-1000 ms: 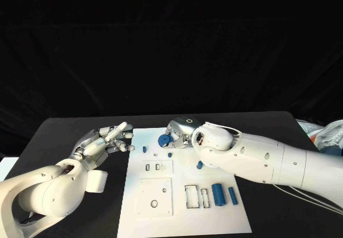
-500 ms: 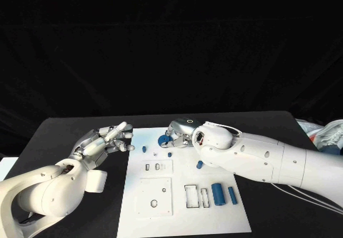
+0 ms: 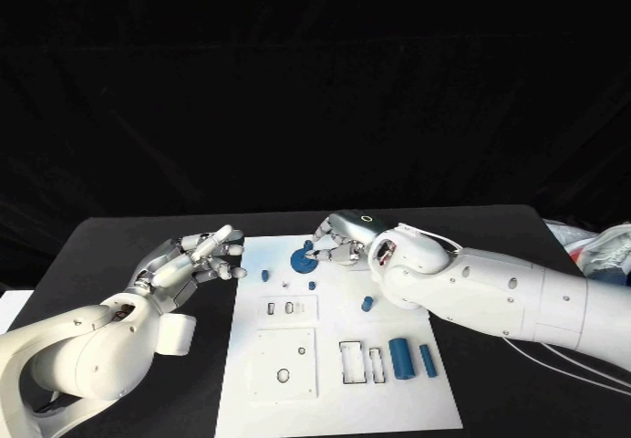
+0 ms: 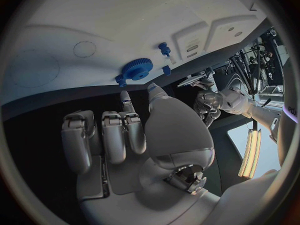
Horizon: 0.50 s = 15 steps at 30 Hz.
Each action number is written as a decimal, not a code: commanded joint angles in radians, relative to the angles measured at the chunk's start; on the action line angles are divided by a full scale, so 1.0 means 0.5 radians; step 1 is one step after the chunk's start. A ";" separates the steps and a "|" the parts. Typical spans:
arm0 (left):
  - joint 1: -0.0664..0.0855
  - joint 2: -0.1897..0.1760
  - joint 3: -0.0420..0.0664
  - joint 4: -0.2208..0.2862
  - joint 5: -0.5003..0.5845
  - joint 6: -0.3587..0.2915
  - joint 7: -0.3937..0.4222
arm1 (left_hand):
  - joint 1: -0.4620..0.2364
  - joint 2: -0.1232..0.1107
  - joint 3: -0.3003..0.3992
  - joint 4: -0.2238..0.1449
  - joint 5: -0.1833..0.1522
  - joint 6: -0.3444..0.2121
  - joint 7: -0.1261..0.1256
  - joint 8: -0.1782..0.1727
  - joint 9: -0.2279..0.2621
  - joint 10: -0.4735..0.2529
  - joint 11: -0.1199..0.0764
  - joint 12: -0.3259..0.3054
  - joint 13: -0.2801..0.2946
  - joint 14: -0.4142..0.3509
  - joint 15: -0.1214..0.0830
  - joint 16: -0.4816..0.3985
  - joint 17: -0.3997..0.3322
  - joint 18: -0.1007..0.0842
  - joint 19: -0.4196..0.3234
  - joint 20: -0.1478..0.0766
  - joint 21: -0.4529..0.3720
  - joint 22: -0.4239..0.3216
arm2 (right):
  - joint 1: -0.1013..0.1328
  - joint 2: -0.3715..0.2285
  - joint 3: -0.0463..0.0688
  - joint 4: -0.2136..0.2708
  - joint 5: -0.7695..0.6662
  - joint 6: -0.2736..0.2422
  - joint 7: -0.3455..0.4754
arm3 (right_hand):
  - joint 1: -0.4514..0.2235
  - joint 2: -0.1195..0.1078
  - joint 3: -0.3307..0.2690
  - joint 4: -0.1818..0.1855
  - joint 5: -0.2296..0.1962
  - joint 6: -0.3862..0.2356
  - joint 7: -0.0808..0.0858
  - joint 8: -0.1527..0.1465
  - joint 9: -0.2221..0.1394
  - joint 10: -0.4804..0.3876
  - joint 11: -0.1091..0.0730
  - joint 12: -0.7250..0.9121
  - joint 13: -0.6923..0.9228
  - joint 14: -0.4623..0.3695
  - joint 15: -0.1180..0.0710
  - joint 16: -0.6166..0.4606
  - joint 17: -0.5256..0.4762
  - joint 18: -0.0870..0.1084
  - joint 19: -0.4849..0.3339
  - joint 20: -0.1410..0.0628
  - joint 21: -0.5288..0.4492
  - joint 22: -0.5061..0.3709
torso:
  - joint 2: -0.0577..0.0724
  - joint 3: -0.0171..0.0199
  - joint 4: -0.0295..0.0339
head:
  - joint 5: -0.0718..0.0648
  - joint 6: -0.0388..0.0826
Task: Assemble the parts on the task board
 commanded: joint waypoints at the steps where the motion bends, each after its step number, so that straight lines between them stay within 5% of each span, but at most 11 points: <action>1: 0.002 -0.005 0.001 0.001 0.001 0.035 0.008 | 0.012 0.008 -0.002 -0.014 0.000 -0.014 0.002 -0.013 0.003 -0.014 0.004 0.005 0.003 -0.011 0.002 0.014 0.002 0.018 -0.013 -0.005 0.014 0.002 | 0.001 -0.099 0.008 0.061 0.408 -0.177 0.338 | 0.034 -0.007 0.001 -0.020 -0.025 0.004 0.002 0.002 -0.002 0.215 -0.003 0.007 0.527 0.207 0.001 0.003 0.502 -0.013 0.206 -0.001 0.013 0.526 | -0.002 0.0025 -0.008 | 0.005 0.005; 8: 0.002 -0.008 0.001 0.005 0.001 0.035 0.004 | 0.012 0.009 -0.003 -0.014 -0.003 -0.015 0.003 -0.013 0.003 -0.016 0.005 0.005 0.004 -0.013 0.003 0.015 0.004 0.018 -0.015 -0.005 0.015 0.003 | 0.031 -0.386 0.023 0.123 0.759 -0.028 0.437 | 0.285 -0.022 0.075 -0.208 -0.065 0.037 0.000 0.009 0.001 0.215 -0.008 0.007 0.527 0.212 -0.004 0.012 0.524 -0.013 0.206 -0.005 0.013 0.526 | -0.011 0.0054 -0.038 | 0.002 0.020; 15: 0.002 0.010 0.001 0.001 0.001 0.044 0.001 | 0.013 0.009 -0.003 -0.015 -0.003 -0.015 0.003 -0.013 0.003 -0.017 0.005 0.005 0.004 -0.014 0.003 0.015 0.004 0.018 -0.016 -0.005 0.015 0.003 | 0.034 -0.547 0.025 0.093 0.845 0.120 0.492 | 0.389 -0.115 0.074 -0.335 -0.125 0.014 0.008 -0.005 -0.009 0.215 -0.001 0.007 0.527 0.212 0.001 0.012 0.526 -0.013 0.206 -0.003 0.013 0.526 | -0.015 0.0164 -0.052 | -0.007 0.017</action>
